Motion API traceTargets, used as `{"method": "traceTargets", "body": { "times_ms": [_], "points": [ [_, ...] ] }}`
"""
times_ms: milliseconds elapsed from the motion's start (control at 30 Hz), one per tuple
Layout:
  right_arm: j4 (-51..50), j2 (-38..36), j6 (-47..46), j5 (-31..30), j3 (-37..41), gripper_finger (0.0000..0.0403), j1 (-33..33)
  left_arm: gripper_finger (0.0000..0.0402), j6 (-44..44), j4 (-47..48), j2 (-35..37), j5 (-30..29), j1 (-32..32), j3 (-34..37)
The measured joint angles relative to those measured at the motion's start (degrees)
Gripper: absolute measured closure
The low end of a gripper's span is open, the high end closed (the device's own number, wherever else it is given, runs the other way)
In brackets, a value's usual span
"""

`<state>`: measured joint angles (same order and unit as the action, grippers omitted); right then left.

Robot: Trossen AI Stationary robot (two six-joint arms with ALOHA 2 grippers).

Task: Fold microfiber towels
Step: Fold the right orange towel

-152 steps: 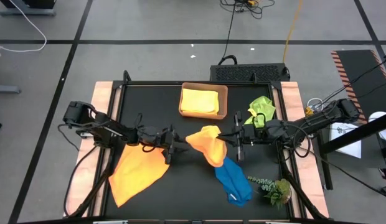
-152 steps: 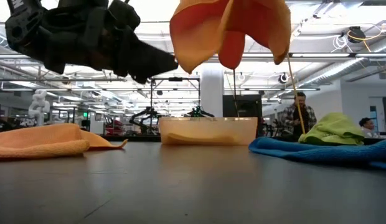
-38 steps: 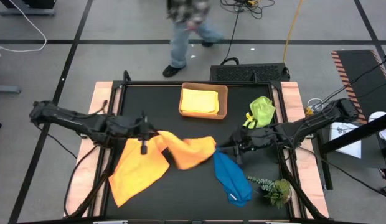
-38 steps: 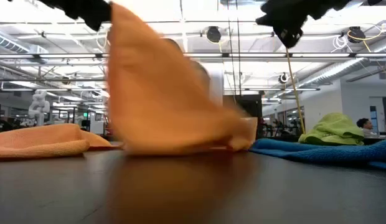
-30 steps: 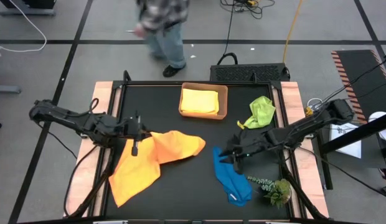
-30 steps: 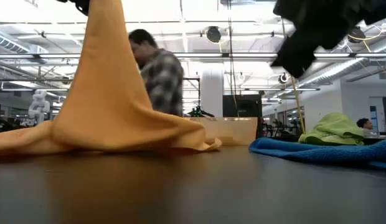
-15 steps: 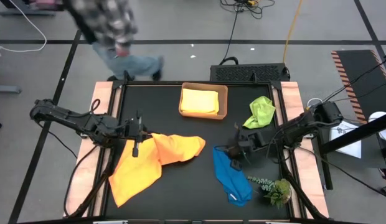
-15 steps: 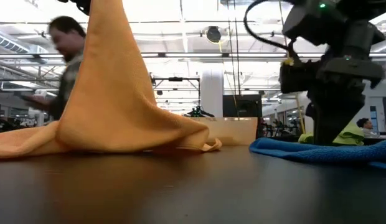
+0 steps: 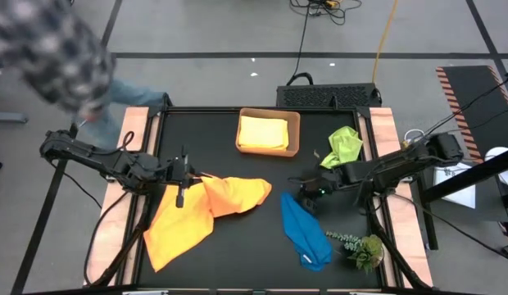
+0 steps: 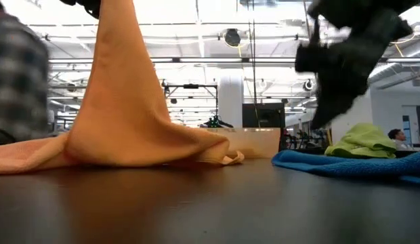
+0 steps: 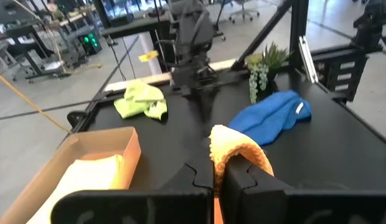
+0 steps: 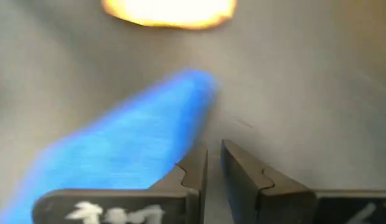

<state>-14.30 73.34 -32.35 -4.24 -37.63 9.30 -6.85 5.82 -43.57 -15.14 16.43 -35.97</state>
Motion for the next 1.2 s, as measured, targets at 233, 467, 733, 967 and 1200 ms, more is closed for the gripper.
{"method": "traceTargets", "body": {
  "times_ms": [233,467,733,967,1200],
  "points": [
    [17.44,3.96,1.47,6.06,-0.04,0.0367,8.33,0.0399,0.55,-0.12,-0.87,-0.02,-0.04,-0.01],
    [12.45,13.59,-5.73,7.31,0.04,0.0367,12.33,0.0399,1.46,-0.37,-1.59,-0.02,-0.27,0.00],
    [-8.58,11.95,-11.30,-0.57,-0.28,0.0367,7.13,0.0398,1.45,-1.43,-1.60,0.00,-0.26,0.00],
    [-34.71,4.21,-21.77,-6.31,0.21,0.0367,1.27,0.0398,2.45,-0.96,-1.86,0.23,-0.26,0.00],
    [-20.96,-5.16,-16.89,-7.19,0.13,0.0367,3.08,0.0398,2.41,-2.83,-1.86,0.20,-0.26,0.00]
  ]
}}
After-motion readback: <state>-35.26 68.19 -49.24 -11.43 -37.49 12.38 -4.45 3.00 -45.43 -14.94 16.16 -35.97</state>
